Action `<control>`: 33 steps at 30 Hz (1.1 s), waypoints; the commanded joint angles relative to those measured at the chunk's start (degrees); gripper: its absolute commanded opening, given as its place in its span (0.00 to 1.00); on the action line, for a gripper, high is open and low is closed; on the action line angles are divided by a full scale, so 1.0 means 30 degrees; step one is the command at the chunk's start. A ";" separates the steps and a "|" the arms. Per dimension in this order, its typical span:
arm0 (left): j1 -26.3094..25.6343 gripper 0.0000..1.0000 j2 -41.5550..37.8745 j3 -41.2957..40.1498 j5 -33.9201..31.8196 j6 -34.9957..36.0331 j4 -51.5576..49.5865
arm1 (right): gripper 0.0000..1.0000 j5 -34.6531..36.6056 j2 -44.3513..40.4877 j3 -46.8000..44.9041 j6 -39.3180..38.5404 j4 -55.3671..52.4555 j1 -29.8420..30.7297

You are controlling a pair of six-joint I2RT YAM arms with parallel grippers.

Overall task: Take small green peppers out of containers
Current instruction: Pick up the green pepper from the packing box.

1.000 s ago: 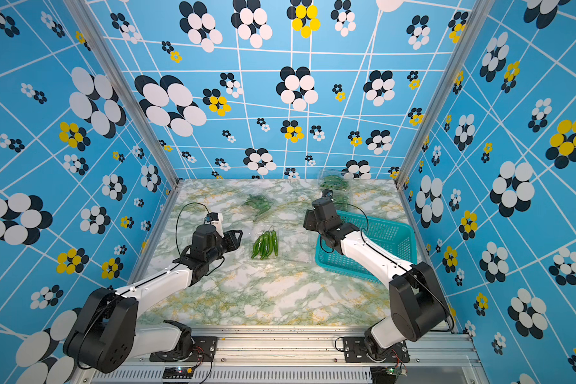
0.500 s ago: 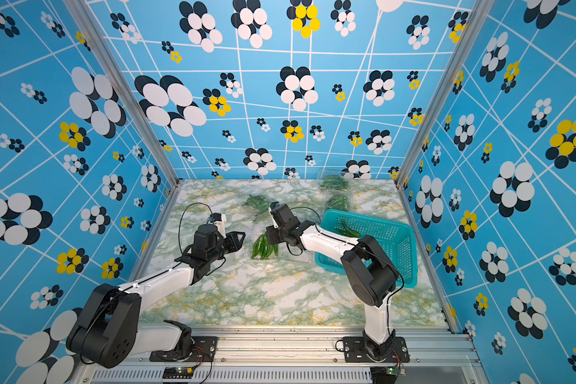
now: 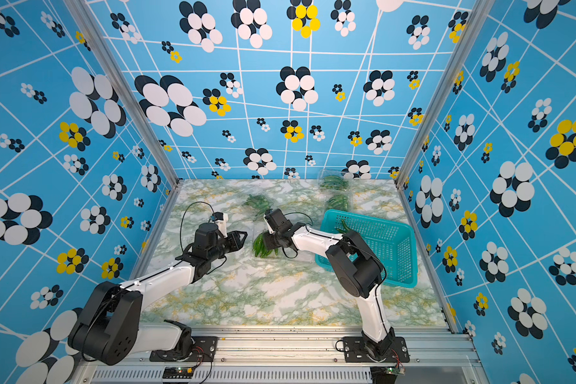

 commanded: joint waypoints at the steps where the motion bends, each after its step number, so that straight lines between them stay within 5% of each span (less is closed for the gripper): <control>1: -0.0161 0.42 0.0427 0.0517 0.0429 0.0232 -0.0120 | 0.41 -0.0435 0.0433 0.0722 0.0085 -0.0134 0.0052; 12: -0.0171 0.42 0.0600 0.0583 0.0575 0.0158 -0.0058 | 0.39 -0.0669 0.1240 0.1408 -0.0312 -0.0210 0.0168; 23: -0.0176 0.42 0.0554 0.0595 0.0602 0.0168 -0.0116 | 0.10 -0.0259 0.1038 0.1326 -0.0893 -0.0314 0.0429; 33: -0.0163 0.41 0.0485 0.0480 0.0591 0.0246 0.0078 | 0.03 -0.0252 -0.2146 -0.0274 -0.1308 -0.0625 0.0408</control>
